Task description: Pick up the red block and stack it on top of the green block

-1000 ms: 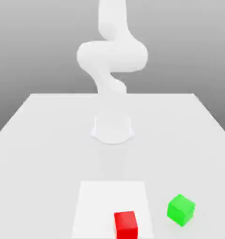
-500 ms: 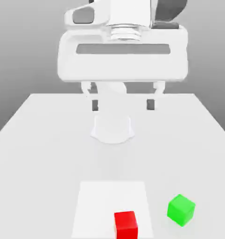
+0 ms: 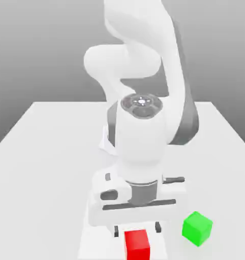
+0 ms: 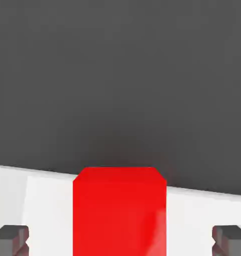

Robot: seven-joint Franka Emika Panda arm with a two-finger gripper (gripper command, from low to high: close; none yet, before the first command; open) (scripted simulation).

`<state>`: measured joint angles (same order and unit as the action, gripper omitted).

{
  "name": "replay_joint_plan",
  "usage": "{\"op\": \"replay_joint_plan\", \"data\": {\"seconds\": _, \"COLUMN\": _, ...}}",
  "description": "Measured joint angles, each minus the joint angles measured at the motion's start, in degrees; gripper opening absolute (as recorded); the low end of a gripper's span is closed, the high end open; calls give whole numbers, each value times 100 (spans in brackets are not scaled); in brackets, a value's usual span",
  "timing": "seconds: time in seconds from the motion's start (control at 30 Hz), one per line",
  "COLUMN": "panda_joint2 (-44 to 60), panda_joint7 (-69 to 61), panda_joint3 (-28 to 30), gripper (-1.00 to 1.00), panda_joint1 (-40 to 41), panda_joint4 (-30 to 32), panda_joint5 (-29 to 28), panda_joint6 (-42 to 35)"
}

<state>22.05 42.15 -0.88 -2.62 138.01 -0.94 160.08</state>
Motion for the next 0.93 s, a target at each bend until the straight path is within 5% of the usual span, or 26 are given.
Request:
{"op": "replay_joint_plan", "data": {"seconds": 0.03, "panda_joint2": 116, "panda_joint7": 4, "panda_joint3": 5, "gripper": -100, "panda_joint1": -4, "panda_joint4": -17, "panda_joint5": -5, "panda_joint6": 98}}
{"op": "replay_joint_plan", "data": {"seconds": 0.4, "panda_joint2": -606, "panda_joint7": -19, "panda_joint3": -13, "gripper": -100, "panda_joint1": 6, "panda_joint4": 99, "panda_joint5": 30, "panda_joint6": -508}}
{"op": "replay_joint_plan", "data": {"seconds": 0.57, "panda_joint2": -1485, "panda_joint7": -441, "panda_joint3": -766, "gripper": -100, "panda_joint1": -604, "panda_joint4": 536, "panda_joint5": -50, "panda_joint6": -961}}
{"op": "replay_joint_plan", "data": {"seconds": 0.73, "panda_joint2": -914, "panda_joint7": -333, "panda_joint3": -893, "gripper": -100, "panda_joint1": -998, "panda_joint4": 636, "panda_joint5": -469, "panda_joint6": -309}}
{"op": "replay_joint_plan", "data": {"seconds": 0.77, "panda_joint2": -777, "panda_joint7": -286, "panda_joint3": -858, "gripper": 100, "panda_joint1": -1028, "panda_joint4": 630, "panda_joint5": -539, "panda_joint6": -180}}
{"op": "replay_joint_plan", "data": {"seconds": 0.93, "panda_joint2": -777, "panda_joint7": -286, "panda_joint3": -858, "gripper": 100, "panda_joint1": -1028, "panda_joint4": 630, "panda_joint5": -539, "panda_joint6": -180}}
